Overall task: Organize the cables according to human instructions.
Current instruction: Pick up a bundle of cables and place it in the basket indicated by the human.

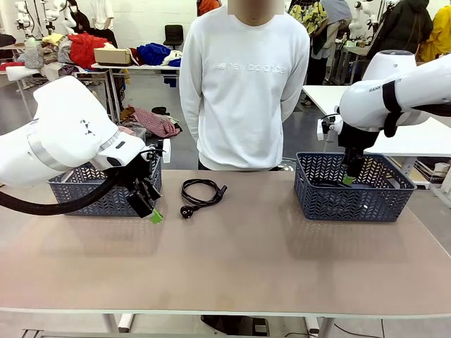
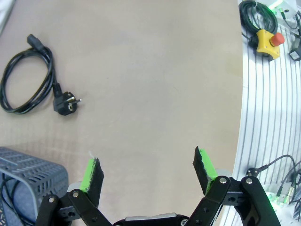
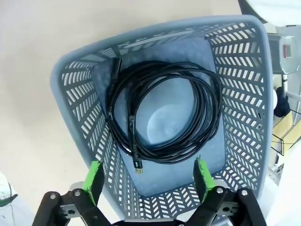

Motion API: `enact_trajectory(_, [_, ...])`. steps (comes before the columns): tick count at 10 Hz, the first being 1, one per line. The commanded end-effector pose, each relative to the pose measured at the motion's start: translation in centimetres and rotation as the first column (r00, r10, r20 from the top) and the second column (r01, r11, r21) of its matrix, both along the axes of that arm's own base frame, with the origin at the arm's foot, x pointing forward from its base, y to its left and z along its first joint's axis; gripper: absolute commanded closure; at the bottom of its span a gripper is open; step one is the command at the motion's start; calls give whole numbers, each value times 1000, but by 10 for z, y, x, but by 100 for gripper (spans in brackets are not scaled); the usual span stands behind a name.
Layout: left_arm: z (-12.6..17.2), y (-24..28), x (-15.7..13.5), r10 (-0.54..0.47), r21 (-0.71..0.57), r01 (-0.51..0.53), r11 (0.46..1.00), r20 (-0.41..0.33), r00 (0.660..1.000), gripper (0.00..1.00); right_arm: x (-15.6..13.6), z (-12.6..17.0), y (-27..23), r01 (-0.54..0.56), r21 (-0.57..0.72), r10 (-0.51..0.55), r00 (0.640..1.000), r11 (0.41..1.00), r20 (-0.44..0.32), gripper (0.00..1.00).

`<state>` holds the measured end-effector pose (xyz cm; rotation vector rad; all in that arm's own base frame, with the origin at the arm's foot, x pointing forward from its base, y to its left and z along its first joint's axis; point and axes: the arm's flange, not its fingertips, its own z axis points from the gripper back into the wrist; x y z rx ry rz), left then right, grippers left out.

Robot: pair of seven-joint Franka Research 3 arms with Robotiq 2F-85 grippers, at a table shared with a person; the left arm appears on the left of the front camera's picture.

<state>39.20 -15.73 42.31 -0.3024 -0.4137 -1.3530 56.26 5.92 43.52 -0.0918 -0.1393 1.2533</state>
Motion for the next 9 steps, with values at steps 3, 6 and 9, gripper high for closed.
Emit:
enact_trajectory(3, [1, 2, -1, 3, -1, -3, 1000, -8, 1000, 0, 10, 5, -4, 27, 13, -27, 1000, 1000, -10, 0])
enact_trajectory(6, [1, 2, -1, 3, -1, -3, 1000, -8, 1000, 0, 5, 2, -3, 20, 5, -20, 1000, 1000, -1, 0])
enact_trajectory(9, [1, 2, -1, 3, -1, -3, 1000, -8, 1000, 0, 5, 2, -3, 20, 5, -20, 1000, 1000, -1, 0])
